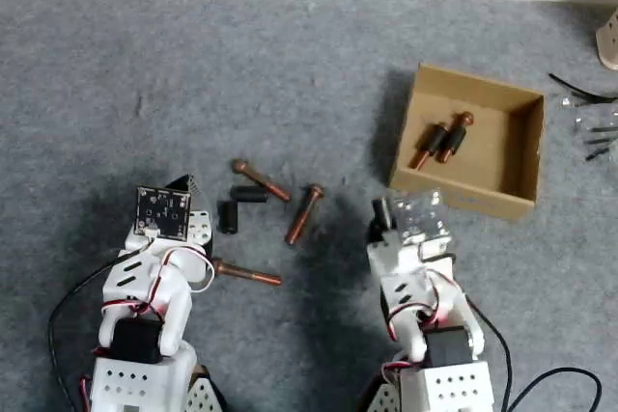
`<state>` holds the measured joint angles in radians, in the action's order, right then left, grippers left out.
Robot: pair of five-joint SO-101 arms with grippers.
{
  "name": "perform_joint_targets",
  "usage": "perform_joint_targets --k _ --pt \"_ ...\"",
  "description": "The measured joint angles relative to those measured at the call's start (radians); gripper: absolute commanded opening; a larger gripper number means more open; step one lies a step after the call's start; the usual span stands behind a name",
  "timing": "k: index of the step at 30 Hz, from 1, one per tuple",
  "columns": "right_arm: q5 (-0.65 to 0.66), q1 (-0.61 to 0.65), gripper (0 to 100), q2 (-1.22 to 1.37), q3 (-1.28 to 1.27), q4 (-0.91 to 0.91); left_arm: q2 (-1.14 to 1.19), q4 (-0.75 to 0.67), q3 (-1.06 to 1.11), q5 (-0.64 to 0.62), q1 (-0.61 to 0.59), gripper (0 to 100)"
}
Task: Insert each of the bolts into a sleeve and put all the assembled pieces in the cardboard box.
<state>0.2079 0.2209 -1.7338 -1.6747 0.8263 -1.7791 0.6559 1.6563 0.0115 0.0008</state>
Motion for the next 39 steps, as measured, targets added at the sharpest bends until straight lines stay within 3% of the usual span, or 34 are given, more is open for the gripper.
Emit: perform_joint_targets --k 7,15,30,39 --pt "0.086 0.018 0.4 -0.005 0.011 0.226 0.000 0.000 0.000 0.000 0.000 1" --pt "0.117 0.018 0.4 0.249 0.066 0.226 0.000 0.000 0.000 0.000 0.000 1" --pt "0.123 0.014 0.4 1.051 0.336 0.038 0.000 0.000 0.000 0.000 0.000 1" --pt "0.126 0.014 0.4 1.370 0.535 0.095 0.000 0.000 0.000 0.000 0.000 1"
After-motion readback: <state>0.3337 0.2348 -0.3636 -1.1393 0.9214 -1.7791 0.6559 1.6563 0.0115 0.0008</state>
